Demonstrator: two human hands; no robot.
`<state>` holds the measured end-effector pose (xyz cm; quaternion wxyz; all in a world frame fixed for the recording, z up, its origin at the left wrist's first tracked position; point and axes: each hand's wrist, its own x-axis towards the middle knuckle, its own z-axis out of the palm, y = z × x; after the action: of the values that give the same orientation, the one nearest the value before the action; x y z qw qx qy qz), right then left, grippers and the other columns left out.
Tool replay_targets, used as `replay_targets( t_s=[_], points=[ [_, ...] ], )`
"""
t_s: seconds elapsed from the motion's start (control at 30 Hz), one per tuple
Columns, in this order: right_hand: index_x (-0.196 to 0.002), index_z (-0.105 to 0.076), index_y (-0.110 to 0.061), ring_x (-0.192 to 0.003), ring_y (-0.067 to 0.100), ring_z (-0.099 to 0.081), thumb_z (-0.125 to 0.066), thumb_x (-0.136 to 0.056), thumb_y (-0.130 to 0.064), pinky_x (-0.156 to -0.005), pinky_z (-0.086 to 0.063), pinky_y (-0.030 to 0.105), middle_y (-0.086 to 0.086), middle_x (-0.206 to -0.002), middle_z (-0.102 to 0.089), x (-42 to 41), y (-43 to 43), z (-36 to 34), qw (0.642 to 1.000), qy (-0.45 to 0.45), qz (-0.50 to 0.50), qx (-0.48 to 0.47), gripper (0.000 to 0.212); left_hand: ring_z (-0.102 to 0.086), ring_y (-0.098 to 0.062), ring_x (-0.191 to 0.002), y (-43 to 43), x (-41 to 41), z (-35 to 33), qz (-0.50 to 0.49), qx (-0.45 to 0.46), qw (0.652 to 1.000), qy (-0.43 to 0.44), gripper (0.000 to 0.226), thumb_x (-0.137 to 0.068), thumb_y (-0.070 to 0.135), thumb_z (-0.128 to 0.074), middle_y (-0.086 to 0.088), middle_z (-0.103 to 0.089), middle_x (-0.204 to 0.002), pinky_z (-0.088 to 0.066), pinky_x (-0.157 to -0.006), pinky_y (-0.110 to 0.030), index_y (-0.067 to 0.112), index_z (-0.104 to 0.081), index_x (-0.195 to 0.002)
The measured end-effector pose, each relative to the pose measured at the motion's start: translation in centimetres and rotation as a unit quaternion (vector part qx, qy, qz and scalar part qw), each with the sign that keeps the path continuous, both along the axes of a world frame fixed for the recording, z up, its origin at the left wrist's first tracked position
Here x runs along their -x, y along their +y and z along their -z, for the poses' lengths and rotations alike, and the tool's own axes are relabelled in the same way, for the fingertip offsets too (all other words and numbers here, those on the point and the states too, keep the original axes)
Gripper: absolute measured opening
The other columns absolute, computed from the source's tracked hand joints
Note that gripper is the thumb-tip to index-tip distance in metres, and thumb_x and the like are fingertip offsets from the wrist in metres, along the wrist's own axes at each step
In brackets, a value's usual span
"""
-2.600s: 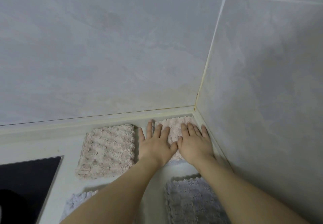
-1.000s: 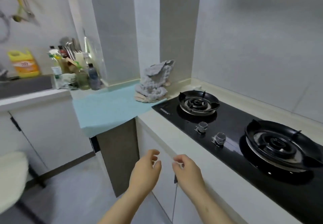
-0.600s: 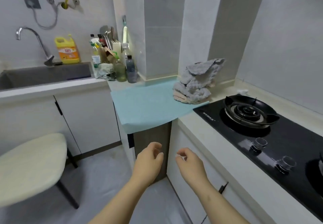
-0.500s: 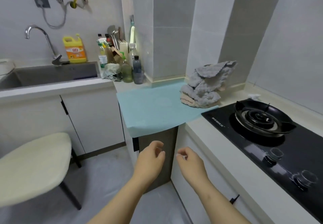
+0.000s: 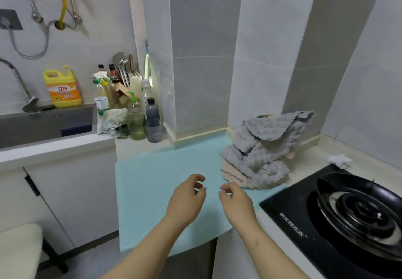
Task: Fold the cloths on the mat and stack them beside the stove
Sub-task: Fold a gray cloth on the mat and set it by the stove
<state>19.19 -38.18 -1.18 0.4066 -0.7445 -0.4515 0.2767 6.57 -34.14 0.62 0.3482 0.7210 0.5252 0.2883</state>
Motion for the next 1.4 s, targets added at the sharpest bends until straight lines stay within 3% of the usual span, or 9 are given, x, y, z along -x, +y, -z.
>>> replay_targets(
  t_s=[0.3, 0.43, 0.53, 0.63, 0.8, 0.87, 1.0, 1.23, 1.4],
  points=[
    [-0.107, -0.058, -0.016, -0.101, 0.017, -0.053, -0.048, -0.091, -0.014, -0.079, -0.038, 0.024, 0.002, -0.108, -0.059, -5.7, 6.9, -2.1, 0.991, 0.004, 0.126, -0.039, 0.019, -0.057, -0.012, -0.094, 8.9, -6.2, -1.8, 0.082, -0.004, 0.997, -0.009, 0.028, -0.094, 0.022, -0.046, 0.006, -0.058, -0.107, -0.048, -0.079, -0.027, 0.026, -0.052, -0.121],
    [-0.126, -0.046, -0.018, -0.102, 0.019, -0.053, -0.047, -0.092, -0.01, -0.08, -0.039, 0.026, 0.005, -0.116, -0.056, -7.6, 7.9, -3.5, 0.975, 0.021, 0.194, -0.108, 0.035, -0.057, -0.011, -0.094, 11.1, -8.1, -2.6, 0.132, -0.015, 0.991, 0.0, 0.029, -0.094, 0.023, -0.045, 0.006, -0.06, -0.11, -0.046, -0.077, -0.024, 0.027, -0.051, -0.122],
    [-0.137, -0.036, -0.029, -0.12, 0.023, -0.042, -0.051, -0.09, -0.014, -0.096, -0.037, 0.034, 0.005, -0.136, -0.041, -9.0, 8.7, -4.6, 0.953, -0.056, 0.262, -0.14, 0.052, -0.058, -0.012, -0.094, 12.8, -9.1, -3.1, 0.15, -0.014, 0.988, -0.017, 0.028, -0.094, 0.023, -0.046, 0.006, -0.059, -0.109, -0.046, -0.078, -0.026, 0.026, -0.051, -0.121],
    [-0.141, -0.027, -0.041, -0.138, 0.026, -0.016, -0.054, -0.09, -0.023, -0.108, -0.025, 0.041, -0.003, -0.153, -0.013, -10.2, 9.8, -4.9, 0.95, -0.122, 0.276, -0.084, 0.061, -0.057, -0.012, -0.094, 13.9, -9.6, -2.9, 0.159, -0.003, 0.987, -0.029, 0.028, -0.094, 0.023, -0.046, 0.005, -0.059, -0.108, -0.046, -0.078, -0.025, 0.026, -0.052, -0.121],
    [-0.145, -0.015, -0.042, -0.142, 0.031, -0.008, -0.052, -0.091, -0.029, -0.113, -0.017, 0.046, -0.001, -0.157, 0.006, -11.8, 11.3, -3.6, 0.971, -0.079, 0.226, 0.012, 0.067, -0.057, -0.014, -0.096, 15.6, -8.7, -1.6, 0.138, 0.034, 0.989, -0.042, 0.027, -0.095, 0.021, -0.043, 0.003, -0.058, -0.11, -0.046, -0.082, -0.028, 0.026, -0.052, -0.12],
    [-0.148, -0.014, -0.035, -0.143, 0.029, -0.011, -0.053, -0.091, -0.025, -0.114, -0.018, 0.04, 0.001, -0.157, 0.003, -12.0, 12.1, -2.8, 0.979, -0.038, 0.202, 0.014, 0.07, -0.056, -0.015, -0.096, 16.4, -8.0, -1.1, 0.122, 0.045, 0.991, -0.042, 0.027, -0.096, 0.02, -0.042, 0.003, -0.057, -0.111, -0.046, -0.082, -0.029, 0.025, -0.052, -0.12],
    [-0.15, -0.011, -0.021, -0.141, 0.027, -0.018, -0.051, -0.092, -0.026, -0.114, -0.02, 0.037, 0.001, -0.157, -0.007, -11.0, 13.5, -1.3, 0.985, -0.075, 0.153, 0.041, 0.07, -0.058, -0.017, -0.091, 17.3, -7.3, -0.2, 0.105, 0.064, 0.991, -0.043, 0.027, -0.096, 0.019, -0.041, 0.001, -0.058, -0.11, -0.047, -0.079, -0.03, 0.025, -0.052, -0.12],
    [-0.149, -0.014, -0.026, -0.145, 0.019, -0.011, -0.049, -0.092, -0.029, -0.117, -0.017, 0.04, -0.006, -0.158, -0.004, -7.7, 15.9, 0.4, 0.994, -0.061, 0.041, 0.085, 0.067, -0.059, -0.019, -0.096, 18.6, -5.4, 1.0, 0.069, 0.095, 0.992, -0.047, 0.025, -0.094, 0.018, -0.042, 0.0, -0.058, -0.108, -0.046, -0.068, -0.025, 0.027, -0.052, -0.115],
    [-0.135, -0.043, -0.033, -0.122, 0.016, -0.047, -0.049, -0.09, -0.031, -0.105, -0.036, 0.039, -0.01, -0.136, -0.047, -5.1, 16.9, -0.2, 0.994, -0.097, -0.008, 0.056, 0.045, -0.063, -0.021, -0.093, 19.9, -3.1, 1.3, -0.016, 0.116, 0.986, -0.118, 0.021, -0.094, 0.021, -0.046, 0.001, -0.061, -0.103, -0.047, -0.066, -0.026, 0.024, -0.054, -0.114]
  ],
)
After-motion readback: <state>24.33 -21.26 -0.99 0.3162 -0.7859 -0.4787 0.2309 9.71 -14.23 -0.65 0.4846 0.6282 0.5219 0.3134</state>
